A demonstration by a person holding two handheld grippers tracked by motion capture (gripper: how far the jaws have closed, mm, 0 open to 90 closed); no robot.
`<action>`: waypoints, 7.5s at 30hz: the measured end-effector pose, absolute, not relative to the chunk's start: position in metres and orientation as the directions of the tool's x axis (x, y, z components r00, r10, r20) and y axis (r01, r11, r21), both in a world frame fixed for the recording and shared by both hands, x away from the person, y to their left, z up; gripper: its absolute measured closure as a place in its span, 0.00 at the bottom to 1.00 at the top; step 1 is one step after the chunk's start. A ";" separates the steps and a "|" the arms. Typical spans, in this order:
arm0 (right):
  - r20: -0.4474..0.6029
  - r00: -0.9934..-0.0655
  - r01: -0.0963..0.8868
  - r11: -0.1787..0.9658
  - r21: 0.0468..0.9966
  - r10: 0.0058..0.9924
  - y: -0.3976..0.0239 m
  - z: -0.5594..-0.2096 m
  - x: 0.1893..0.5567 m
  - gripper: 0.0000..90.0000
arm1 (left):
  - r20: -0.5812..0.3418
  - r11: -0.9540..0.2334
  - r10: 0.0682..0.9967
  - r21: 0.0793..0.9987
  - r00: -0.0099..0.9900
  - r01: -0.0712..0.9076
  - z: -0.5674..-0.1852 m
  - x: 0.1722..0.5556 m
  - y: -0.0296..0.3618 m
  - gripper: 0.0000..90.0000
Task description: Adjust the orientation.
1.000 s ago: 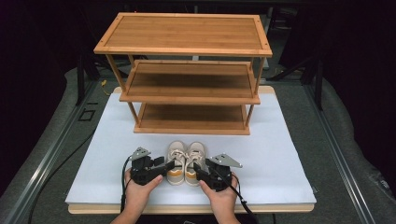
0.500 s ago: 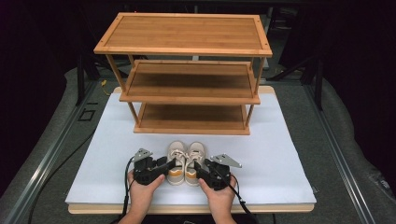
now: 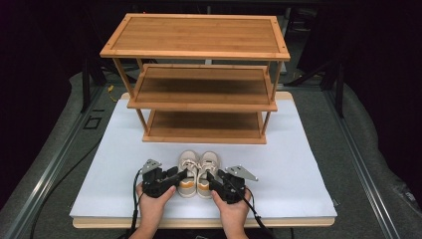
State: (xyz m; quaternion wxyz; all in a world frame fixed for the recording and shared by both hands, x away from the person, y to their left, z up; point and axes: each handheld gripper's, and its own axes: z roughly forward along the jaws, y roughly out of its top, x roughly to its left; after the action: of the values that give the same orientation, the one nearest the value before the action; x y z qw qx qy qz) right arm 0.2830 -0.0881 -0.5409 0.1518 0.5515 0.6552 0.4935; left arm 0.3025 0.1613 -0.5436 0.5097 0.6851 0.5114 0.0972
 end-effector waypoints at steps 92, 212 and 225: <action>0.395 -0.357 0.521 -0.170 0.836 0.847 -0.090 -0.459 0.290 0.62 | -0.364 0.065 0.800 0.842 0.476 0.535 -0.453 0.307 0.160 0.63; 0.428 -0.336 0.526 -0.209 0.824 0.839 -0.100 -0.361 0.437 0.61 | -0.398 0.112 0.796 0.837 0.456 0.536 -0.359 0.455 0.151 0.63; 0.421 -0.330 0.543 -0.195 0.817 0.845 -0.100 -0.358 0.443 0.60 | -0.382 0.097 0.806 0.839 0.452 0.535 -0.357 0.460 0.150 0.60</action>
State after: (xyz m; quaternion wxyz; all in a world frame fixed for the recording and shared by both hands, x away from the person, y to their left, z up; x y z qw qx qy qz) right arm 0.4431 -0.0997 -0.3584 0.1420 0.5612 0.6184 0.5314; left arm 0.4597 0.1504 -0.3570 0.5390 0.6600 0.5081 0.1256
